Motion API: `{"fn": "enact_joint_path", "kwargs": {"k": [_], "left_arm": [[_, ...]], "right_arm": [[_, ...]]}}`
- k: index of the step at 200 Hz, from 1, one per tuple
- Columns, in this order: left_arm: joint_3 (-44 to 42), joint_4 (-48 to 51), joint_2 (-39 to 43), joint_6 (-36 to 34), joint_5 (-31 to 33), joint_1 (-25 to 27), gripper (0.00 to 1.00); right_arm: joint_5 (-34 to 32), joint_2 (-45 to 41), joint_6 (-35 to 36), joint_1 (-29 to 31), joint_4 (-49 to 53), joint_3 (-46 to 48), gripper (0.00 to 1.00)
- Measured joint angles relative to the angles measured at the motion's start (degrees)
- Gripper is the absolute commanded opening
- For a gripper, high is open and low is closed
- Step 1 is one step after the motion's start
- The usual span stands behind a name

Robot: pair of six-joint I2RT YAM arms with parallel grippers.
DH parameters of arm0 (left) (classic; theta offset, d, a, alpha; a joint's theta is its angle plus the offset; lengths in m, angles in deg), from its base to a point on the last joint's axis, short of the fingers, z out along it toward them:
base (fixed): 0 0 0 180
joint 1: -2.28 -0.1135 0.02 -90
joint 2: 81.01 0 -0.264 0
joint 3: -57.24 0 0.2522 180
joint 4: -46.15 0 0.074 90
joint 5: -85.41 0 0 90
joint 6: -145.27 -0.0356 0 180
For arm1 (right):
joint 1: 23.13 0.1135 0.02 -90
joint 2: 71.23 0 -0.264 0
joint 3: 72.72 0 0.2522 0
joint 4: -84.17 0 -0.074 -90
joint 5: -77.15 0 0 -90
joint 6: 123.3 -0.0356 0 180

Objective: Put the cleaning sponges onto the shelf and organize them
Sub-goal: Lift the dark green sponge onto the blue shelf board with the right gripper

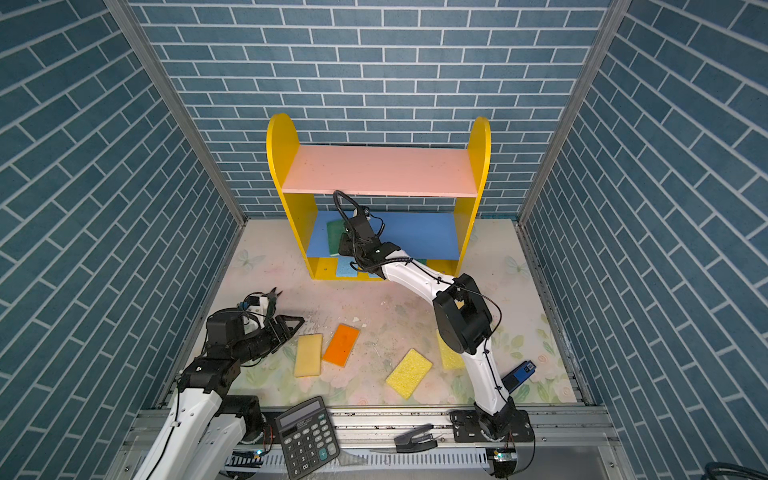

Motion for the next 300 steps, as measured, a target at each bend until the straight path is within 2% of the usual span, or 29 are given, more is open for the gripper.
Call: {"fn": "enact_joint_path", "kwargs": {"k": [43,117,173,300], "left_arm": [[-0.4,-1.5,-0.4,0.6,-0.1,0.0,0.62],[-1.5,-2.0,0.2,1.7,-0.5,-0.1,0.62],[-1.5,-2.0,0.8,2.3,-0.6,-0.1,0.62],[-1.5,-2.0,1.0,2.9,-0.9,-0.2,0.62]], "right_arm": [[-0.6,3.4,-3.2,0.0,0.6,-4.2,0.0],[-2.4,2.5,-9.0,-0.3,-2.1,-0.2,0.0],[-3.7,1.1,-9.0,-0.6,-0.2,0.4,0.0],[-1.6,0.6,-9.0,-1.2,1.7,0.4,0.0]]}}
